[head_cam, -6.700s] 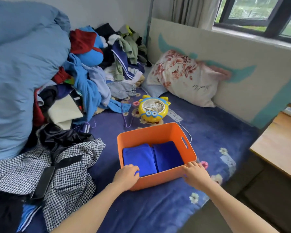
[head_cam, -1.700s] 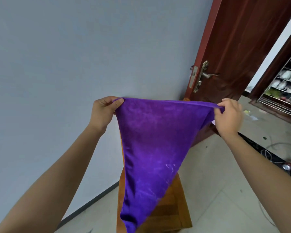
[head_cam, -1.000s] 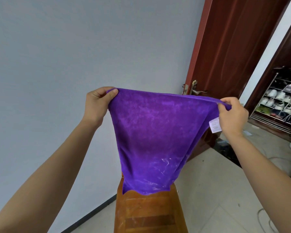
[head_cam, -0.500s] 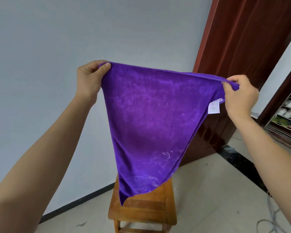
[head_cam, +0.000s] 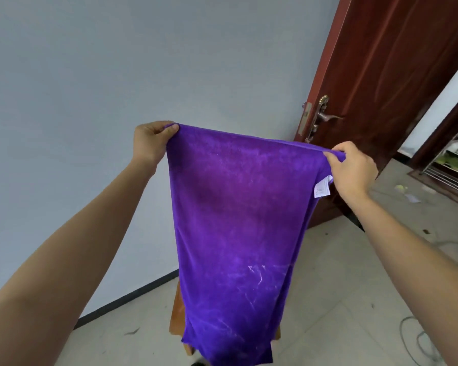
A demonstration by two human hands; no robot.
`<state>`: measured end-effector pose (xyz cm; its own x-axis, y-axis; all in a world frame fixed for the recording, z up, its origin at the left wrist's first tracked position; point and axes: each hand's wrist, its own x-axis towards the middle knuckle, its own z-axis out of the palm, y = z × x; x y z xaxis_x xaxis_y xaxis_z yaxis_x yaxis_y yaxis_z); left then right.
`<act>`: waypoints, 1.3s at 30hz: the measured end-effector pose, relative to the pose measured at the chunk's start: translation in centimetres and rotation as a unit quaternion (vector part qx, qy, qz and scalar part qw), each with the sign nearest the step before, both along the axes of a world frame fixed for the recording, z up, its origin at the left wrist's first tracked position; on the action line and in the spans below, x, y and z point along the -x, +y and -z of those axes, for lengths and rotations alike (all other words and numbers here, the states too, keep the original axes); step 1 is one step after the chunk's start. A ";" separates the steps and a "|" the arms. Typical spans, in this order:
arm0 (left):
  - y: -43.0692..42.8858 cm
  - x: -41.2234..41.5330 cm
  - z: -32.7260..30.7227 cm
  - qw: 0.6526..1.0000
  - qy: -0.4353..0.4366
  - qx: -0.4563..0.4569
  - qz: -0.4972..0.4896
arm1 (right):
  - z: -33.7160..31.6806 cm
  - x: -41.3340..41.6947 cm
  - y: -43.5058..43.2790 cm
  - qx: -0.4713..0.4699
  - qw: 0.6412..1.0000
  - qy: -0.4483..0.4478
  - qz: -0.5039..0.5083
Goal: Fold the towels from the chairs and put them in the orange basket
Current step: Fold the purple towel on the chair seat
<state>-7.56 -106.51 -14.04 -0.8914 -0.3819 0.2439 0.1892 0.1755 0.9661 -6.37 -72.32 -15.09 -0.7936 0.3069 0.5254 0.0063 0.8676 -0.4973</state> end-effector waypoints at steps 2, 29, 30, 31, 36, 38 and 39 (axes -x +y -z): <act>-0.1 2.6 2.5 0.999 -0.043 0.002 0.005 | 2.3 2.5 -0.1 0.002 0.999 -0.040 0.010; -0.9 -3.0 39.0 0.855 -0.472 0.169 0.134 | 38.3 -3.3 0.3 0.236 0.866 -0.430 0.098; -1.0 -3.8 39.5 0.850 -0.486 0.159 0.126 | 38.6 -4.2 0.1 0.259 0.859 -0.429 0.106; -1.1 -4.6 40.1 0.847 -0.494 0.154 0.125 | 39.0 -5.0 -0.1 0.288 0.851 -0.423 0.116; -0.4 -8.0 40.9 0.858 -0.499 0.092 0.082 | 40.3 -9.1 -0.5 0.413 0.822 -0.356 0.164; 0.0 -9.4 41.2 0.863 -0.499 0.051 0.054 | 41.1 -10.9 -0.4 0.432 0.815 -0.347 0.170; 0.1 -10.3 41.5 0.863 -0.503 0.029 0.042 | 41.5 -11.8 -0.3 0.441 0.809 -0.346 0.178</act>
<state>2.74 -106.45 -55.52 -0.6881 -0.3180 -0.6522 -0.7247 0.2561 0.6397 5.39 -72.61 -56.63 -0.5828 0.5938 -0.5548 0.7195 0.0597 -0.6920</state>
